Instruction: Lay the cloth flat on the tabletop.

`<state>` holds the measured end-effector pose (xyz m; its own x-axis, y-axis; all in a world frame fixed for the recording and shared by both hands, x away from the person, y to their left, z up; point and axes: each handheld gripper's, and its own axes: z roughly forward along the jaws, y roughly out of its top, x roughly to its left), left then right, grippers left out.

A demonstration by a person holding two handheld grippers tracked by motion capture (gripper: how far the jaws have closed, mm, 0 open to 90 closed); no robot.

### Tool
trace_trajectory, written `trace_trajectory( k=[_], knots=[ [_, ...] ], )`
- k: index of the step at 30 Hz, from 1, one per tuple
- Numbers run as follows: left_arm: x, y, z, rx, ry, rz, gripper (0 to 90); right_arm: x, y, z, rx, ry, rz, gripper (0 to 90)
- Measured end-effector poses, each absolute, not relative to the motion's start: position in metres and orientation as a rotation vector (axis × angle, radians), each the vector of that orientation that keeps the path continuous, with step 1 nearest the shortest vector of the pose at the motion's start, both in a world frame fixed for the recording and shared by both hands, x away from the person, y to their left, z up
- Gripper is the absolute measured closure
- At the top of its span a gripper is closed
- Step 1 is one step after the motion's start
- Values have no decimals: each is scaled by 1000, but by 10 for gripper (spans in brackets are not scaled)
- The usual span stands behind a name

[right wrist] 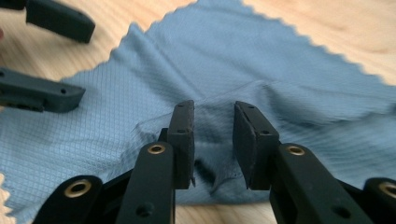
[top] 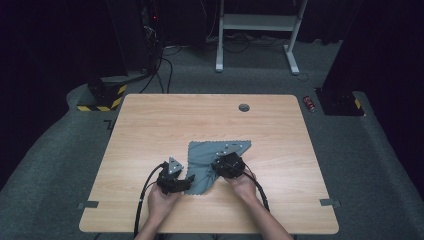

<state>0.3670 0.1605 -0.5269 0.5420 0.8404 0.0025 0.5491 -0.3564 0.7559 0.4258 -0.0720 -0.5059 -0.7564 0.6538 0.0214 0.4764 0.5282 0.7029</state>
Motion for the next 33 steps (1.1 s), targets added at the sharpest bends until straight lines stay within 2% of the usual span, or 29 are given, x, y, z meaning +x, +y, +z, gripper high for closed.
trace_trajectory(
  k=[6,15,17,18,19,20,22,31,33],
  knots=[
    [367,160,-527,2053,1121,511,342,418,-101,-494,1043,2449,1108,684],
    [367,160,-527,2053,1121,511,341,416,-85,-513,1031,2500,1044,646],
    [367,161,-527,2056,1118,515,341,415,-82,-516,996,2506,1019,699],
    [367,160,-527,2054,1121,511,341,414,-82,-515,986,2507,1011,825],
    [367,160,-527,2054,1121,511,341,414,-82,-515,986,2507,1011,825],
    [367,160,-527,2054,1121,511,341,413,-85,-514,971,2499,1012,888],
    [367,160,-527,2053,1121,511,341,411,-89,-511,965,2483,1016,897],
    [367,160,-527,2053,1121,511,340,403,-100,-501,965,2460,1039,883],
    [367,160,-527,2053,1121,511,340,406,-98,-502,990,2449,1052,806]
  ],
)
